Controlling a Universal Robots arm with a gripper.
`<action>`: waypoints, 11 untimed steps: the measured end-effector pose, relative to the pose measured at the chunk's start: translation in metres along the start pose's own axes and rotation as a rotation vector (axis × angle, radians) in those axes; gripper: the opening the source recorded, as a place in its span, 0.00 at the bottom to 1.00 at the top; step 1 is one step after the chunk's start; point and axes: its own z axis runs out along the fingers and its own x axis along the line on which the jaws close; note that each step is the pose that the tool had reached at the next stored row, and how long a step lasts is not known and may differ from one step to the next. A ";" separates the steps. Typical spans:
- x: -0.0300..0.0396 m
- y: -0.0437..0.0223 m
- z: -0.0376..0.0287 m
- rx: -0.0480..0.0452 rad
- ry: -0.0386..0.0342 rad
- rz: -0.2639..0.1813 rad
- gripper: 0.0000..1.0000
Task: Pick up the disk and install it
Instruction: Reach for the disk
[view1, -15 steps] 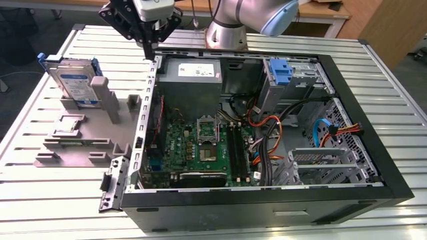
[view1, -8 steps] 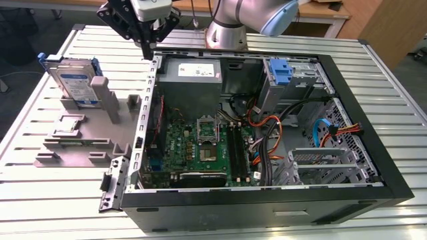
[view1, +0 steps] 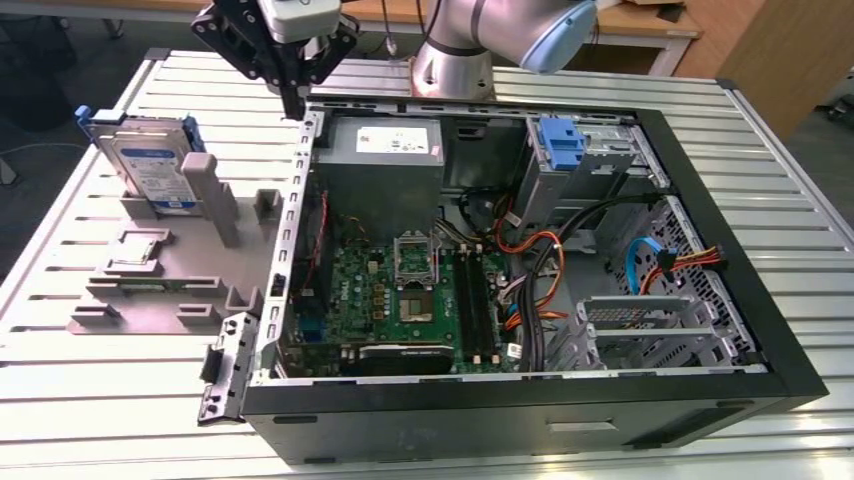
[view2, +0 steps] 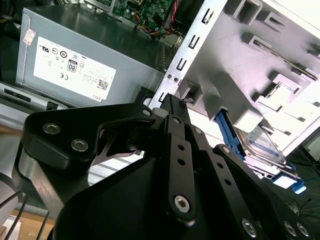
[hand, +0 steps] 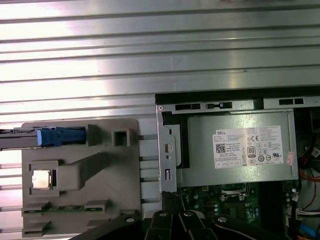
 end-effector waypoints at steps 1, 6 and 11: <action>0.0005 0.0000 0.0000 0.0000 0.0000 0.000 0.10; 0.0033 -0.0002 -0.0001 0.0001 0.0001 0.000 0.10; 0.0054 -0.0004 -0.0001 0.0001 0.0001 0.000 0.10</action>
